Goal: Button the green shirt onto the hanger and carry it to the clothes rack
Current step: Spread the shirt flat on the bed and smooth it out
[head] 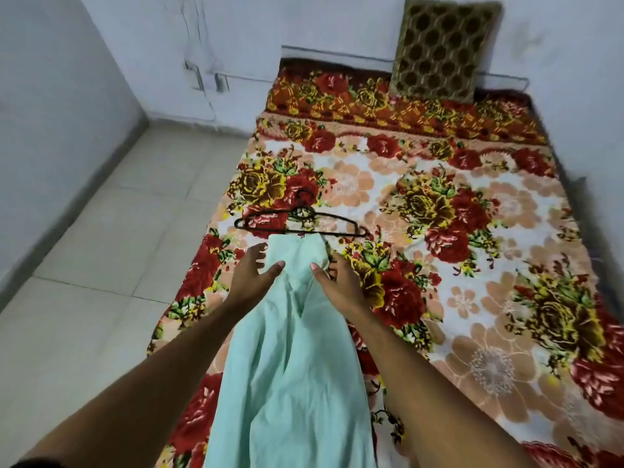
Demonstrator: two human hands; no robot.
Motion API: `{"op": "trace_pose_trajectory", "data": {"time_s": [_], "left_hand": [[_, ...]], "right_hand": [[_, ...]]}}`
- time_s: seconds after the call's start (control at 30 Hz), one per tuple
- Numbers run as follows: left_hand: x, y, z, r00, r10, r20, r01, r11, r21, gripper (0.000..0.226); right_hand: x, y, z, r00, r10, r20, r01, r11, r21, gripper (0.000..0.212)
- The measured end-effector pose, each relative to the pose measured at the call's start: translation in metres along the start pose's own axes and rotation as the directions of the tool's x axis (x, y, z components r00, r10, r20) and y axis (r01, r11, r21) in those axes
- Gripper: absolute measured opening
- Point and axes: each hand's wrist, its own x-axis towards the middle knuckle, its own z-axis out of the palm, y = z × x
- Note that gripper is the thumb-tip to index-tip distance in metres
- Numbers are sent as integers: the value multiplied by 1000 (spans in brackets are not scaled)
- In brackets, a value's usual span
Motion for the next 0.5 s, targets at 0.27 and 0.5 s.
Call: {"op": "trace_pose_trajectory", "data": {"time_s": [0.27, 0.5], "left_hand": [[80, -53, 46, 953, -302, 5, 302, 953, -36, 76], [114, -87, 57, 951, -303, -66, 303, 953, -9, 41]], "right_hand": [[87, 45, 46, 994, 87, -64, -100, 966, -238, 80], [114, 52, 59, 981, 111, -160, -173, 876, -450, 45]]}}
